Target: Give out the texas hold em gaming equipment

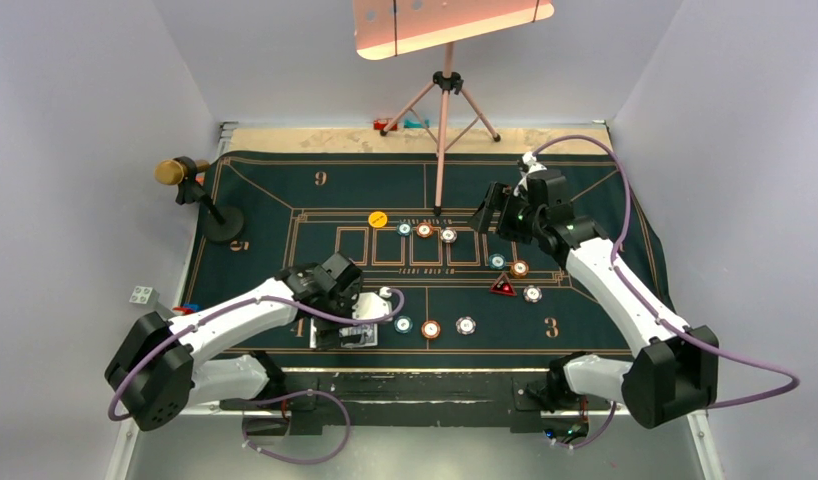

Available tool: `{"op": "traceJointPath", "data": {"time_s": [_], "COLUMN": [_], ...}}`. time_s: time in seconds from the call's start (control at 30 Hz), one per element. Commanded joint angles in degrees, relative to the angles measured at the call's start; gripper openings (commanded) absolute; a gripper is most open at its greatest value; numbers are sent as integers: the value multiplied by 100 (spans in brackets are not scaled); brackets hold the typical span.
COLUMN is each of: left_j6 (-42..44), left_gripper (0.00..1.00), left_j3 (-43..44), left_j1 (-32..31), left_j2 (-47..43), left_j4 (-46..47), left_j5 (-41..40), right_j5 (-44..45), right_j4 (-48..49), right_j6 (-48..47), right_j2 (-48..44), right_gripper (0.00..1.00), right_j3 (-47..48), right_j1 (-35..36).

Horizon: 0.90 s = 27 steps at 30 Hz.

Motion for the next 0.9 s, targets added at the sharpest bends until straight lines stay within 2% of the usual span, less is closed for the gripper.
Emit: {"op": "traceJointPath", "data": {"time_s": [0.0, 0.3, 0.53, 0.7, 0.87], "left_j6": [-67, -104, -157, -223, -263], "left_gripper": [100, 100, 100, 100, 100], "left_j3": [-52, 230, 102, 39, -128], "left_j1": [-121, -123, -123, -224, -487], "left_j2": [124, -316, -268, -121, 149], "left_j4": [248, -322, -275, -113, 275], "left_j5": [-104, 130, 241, 73, -427], "right_j5": [-181, -215, -338, -349, -338], "right_j4": [244, 227, 265, 265, 250], "right_j6": [33, -19, -44, -56, -51], "right_j2": [30, 134, 133, 165, 223], "right_gripper": [83, 83, 84, 84, 84], "right_j3": [230, 257, 203, 234, 257], "right_j1": [19, 19, 15, 19, 19]}}
